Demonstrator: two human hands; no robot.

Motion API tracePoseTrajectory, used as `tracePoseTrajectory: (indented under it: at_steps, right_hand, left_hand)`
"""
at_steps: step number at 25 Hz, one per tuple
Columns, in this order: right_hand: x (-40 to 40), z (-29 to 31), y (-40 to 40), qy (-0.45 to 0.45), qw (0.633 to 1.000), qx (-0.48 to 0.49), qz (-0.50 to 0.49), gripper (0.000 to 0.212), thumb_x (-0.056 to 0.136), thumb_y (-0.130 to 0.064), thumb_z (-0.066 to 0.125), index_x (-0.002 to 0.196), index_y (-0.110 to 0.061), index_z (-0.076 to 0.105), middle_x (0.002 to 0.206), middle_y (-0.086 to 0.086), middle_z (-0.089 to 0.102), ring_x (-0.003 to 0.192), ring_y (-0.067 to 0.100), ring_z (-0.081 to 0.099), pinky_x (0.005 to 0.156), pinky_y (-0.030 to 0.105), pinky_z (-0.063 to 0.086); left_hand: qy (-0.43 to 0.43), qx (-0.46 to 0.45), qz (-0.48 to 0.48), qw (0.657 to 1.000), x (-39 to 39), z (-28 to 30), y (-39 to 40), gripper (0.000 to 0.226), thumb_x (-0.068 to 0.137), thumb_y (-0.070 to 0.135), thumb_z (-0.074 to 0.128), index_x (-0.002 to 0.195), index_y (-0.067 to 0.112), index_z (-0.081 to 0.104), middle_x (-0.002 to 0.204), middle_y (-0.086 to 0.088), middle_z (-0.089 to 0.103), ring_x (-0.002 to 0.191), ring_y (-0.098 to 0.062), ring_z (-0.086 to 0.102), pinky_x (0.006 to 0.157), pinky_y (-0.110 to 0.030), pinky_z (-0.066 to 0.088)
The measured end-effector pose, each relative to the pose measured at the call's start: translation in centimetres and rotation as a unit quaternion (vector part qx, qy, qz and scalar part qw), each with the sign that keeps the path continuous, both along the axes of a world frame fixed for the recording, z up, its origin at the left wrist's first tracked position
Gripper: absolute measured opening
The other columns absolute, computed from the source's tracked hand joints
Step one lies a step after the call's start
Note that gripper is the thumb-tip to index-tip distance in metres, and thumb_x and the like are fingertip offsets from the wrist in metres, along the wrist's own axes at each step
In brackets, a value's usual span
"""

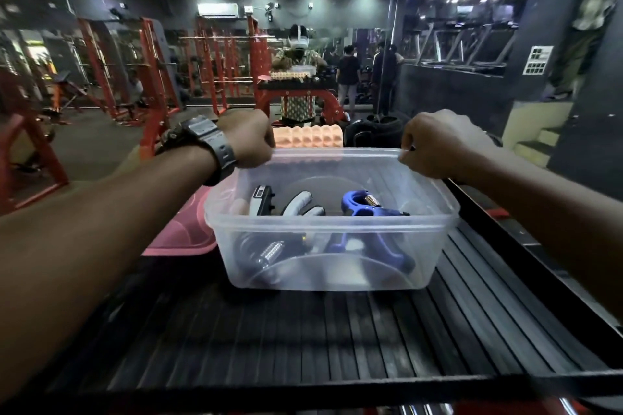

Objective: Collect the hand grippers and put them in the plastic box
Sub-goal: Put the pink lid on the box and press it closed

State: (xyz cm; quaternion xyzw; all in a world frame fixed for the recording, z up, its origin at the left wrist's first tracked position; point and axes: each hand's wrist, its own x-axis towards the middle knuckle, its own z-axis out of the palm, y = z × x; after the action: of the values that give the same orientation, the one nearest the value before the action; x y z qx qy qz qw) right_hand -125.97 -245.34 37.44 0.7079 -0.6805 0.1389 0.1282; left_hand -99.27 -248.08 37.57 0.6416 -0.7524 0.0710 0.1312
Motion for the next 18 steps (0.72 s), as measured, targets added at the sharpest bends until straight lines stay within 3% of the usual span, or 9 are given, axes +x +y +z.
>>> tracePoseTrajectory:
  at_steps: [1, 3, 5, 7, 8, 11, 14, 18]
  right_hand:
    - [0.5, 0.5, 0.1, -0.02, 1.0, -0.014, 0.004, 0.022, 0.086, -0.036, 0.066, 0.095, -0.017, 0.068, 0.098, 0.009, 0.064, 0.084, 0.035, 0.061, 0.075, 0.037, 0.054]
    - [2.2, 1.2, -0.2, -0.18, 0.981, -0.031, 0.062, 0.027, 0.089, -0.042, 0.064, 0.096, -0.016, 0.069, 0.091, 0.005, 0.065, 0.083, 0.028, 0.061, 0.075, 0.035, 0.05]
    - [4.6, 1.2, -0.4, -0.406, 0.903, 0.019, 0.14, 0.04, 0.092, -0.037, 0.062, 0.098, 0.001, 0.068, 0.083, 0.007, 0.061, 0.076, 0.021, 0.053, 0.07, 0.035, 0.043]
    - [6.8, 0.7, -0.1, -0.525, 0.828, 0.077, 0.18, 0.032, 0.096, -0.029, 0.058, 0.093, 0.001, 0.065, 0.084, 0.011, 0.055, 0.077, 0.021, 0.045, 0.066, 0.035, 0.038]
    - [7.7, 0.5, 0.3, -0.536, 0.817, 0.097, 0.19, 0.022, 0.097, -0.025, 0.056, 0.092, -0.006, 0.065, 0.086, 0.012, 0.054, 0.079, 0.021, 0.045, 0.065, 0.034, 0.036]
    - [9.4, 0.3, 1.9, -0.495, 0.832, 0.132, 0.215, 0.013, 0.097, -0.016, 0.055, 0.091, -0.011, 0.065, 0.088, 0.012, 0.054, 0.082, 0.022, 0.044, 0.065, 0.033, 0.033]
    - [10.6, 0.1, 2.7, -0.458, 0.85, 0.135, 0.222, 0.01, 0.093, -0.017, 0.062, 0.088, -0.012, 0.069, 0.084, 0.01, 0.06, 0.077, 0.02, 0.047, 0.066, 0.032, 0.038]
    - [15.2, 0.3, 3.9, -0.409, 0.868, 0.08, 0.272, 0.011, 0.086, -0.029, 0.074, 0.087, -0.022, 0.067, 0.079, -0.003, 0.063, 0.073, 0.015, 0.053, 0.066, 0.028, 0.043]
  left_hand:
    - [0.036, 0.014, -0.003, 0.999, -0.4, 0.3, 0.2, 0.025, 0.084, 0.012, 0.063, 0.103, 0.021, 0.078, 0.105, -0.002, 0.076, 0.092, -0.024, 0.067, 0.058, -0.025, 0.037]
    - [0.127, 0.026, -0.032, 0.991, -1.5, 0.8, 0.8, 0.019, 0.087, 0.018, 0.067, 0.103, 0.019, 0.077, 0.104, 0.0, 0.074, 0.091, -0.02, 0.065, 0.059, -0.024, 0.042]
    - [0.195, 0.022, -0.067, 0.978, -2.7, 1.0, 1.8, 0.019, 0.089, 0.02, 0.067, 0.104, 0.013, 0.076, 0.106, -0.004, 0.074, 0.096, -0.022, 0.066, 0.074, -0.028, 0.051]
    - [0.201, 0.032, -0.09, 0.975, -3.5, 0.9, 3.1, 0.025, 0.091, 0.022, 0.066, 0.112, 0.011, 0.072, 0.115, -0.007, 0.073, 0.104, -0.024, 0.066, 0.09, -0.034, 0.053]
    - [0.191, 0.046, -0.1, 0.975, -3.6, 0.8, 3.9, 0.03, 0.091, 0.024, 0.065, 0.119, 0.011, 0.067, 0.118, -0.007, 0.071, 0.107, -0.024, 0.065, 0.094, -0.036, 0.052]
    - [0.168, 0.058, -0.112, 0.978, -2.9, 0.5, 6.0, 0.041, 0.092, 0.027, 0.063, 0.129, 0.013, 0.056, 0.12, -0.007, 0.068, 0.108, -0.024, 0.064, 0.095, -0.043, 0.052]
    - [0.173, 0.025, -0.104, 0.979, -0.7, 0.2, 7.9, 0.034, 0.093, 0.024, 0.059, 0.125, 0.013, 0.06, 0.118, -0.007, 0.07, 0.107, -0.023, 0.065, 0.093, -0.042, 0.053]
    - [0.196, -0.064, -0.01, 0.978, 5.8, -0.4, 10.2, 0.025, 0.093, 0.013, 0.053, 0.112, 0.01, 0.068, 0.116, -0.01, 0.072, 0.104, -0.026, 0.067, 0.089, -0.037, 0.053]
